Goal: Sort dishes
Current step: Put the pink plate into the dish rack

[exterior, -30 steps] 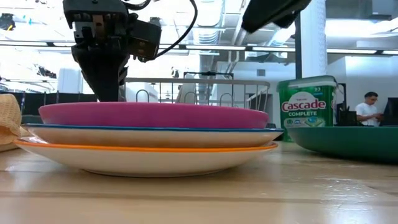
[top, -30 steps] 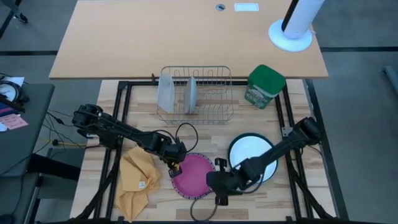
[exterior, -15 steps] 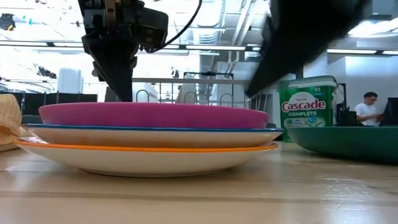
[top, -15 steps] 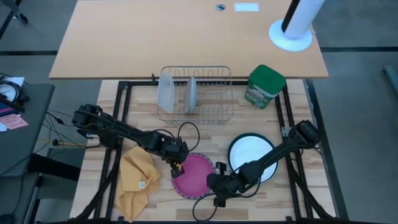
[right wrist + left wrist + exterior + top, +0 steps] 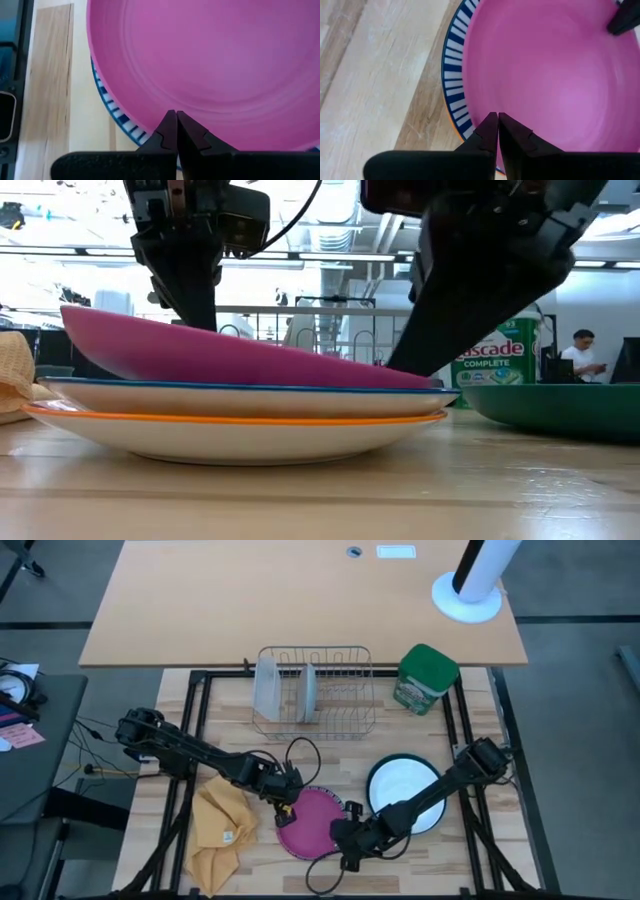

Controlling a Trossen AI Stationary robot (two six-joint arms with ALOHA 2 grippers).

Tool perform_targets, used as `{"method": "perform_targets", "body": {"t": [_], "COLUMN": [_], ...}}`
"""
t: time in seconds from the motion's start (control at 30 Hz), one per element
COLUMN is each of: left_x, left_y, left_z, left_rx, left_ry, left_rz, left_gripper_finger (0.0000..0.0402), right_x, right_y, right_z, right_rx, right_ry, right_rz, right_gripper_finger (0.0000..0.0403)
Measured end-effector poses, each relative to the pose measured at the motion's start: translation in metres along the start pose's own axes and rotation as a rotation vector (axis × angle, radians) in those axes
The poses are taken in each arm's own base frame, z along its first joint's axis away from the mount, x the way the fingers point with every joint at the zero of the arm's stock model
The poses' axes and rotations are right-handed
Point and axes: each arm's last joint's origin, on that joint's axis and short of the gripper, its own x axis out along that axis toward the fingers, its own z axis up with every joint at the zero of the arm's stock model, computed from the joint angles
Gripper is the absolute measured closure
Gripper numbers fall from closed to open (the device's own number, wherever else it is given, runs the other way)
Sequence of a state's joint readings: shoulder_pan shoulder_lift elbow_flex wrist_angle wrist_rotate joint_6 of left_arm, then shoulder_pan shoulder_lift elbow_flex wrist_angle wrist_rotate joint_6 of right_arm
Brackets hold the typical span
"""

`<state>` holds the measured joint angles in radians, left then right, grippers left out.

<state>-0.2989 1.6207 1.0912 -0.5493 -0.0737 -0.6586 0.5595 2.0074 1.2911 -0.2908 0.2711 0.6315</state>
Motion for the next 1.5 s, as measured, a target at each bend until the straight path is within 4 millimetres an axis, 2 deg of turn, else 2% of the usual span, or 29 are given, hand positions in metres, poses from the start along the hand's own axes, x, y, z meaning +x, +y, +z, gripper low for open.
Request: {"method": "perform_targets", "body": {"t": [0.2,0.4,0.63,0.77,0.97,1.13,1.37,1.5], "left_x": [0.000,0.000,0.000,0.001,0.009,0.006,-0.009,-0.009], "left_y": [-0.002,0.002,0.002,0.002,0.008,0.007,-0.003,-0.001], "left_z": [0.000,-0.003,-0.003,-0.004,-0.013,-0.012,0.003,0.003], "left_rx": [-0.025,-0.142,-0.161,-0.153,-0.177,-0.155,-0.099,-0.105], "left_ry": [-0.014,0.000,-0.004,-0.007,0.018,0.044,-0.001,-0.014], "left_rz": [-0.011,0.051,0.057,0.053,0.065,0.046,0.012,0.061], "left_gripper_finger": [0.0393,0.0393,0.0390,0.0364,0.0298,0.0259,0.0252,0.0252], "right_x": [0.003,0.004,0.004,0.004,0.005,0.005,0.006,0.006], "right_y": [-0.003,-0.002,-0.002,-0.002,-0.002,-0.004,-0.004,-0.003], "right_z": [0.001,0.002,0.002,0.002,0.003,0.005,0.003,0.003], "right_rx": [0.008,0.012,0.011,0.011,0.015,0.021,0.017,0.017], "right_ry": [0.009,0.001,-0.003,-0.003,-0.013,-0.016,-0.002,-0.004], "right_rz": [0.007,0.018,0.023,0.024,0.028,0.027,0.031,0.033], "right_gripper_finger": [0.0400,0.0400,0.0400,0.0400,0.0400,0.0400,0.0400,0.0400]}}
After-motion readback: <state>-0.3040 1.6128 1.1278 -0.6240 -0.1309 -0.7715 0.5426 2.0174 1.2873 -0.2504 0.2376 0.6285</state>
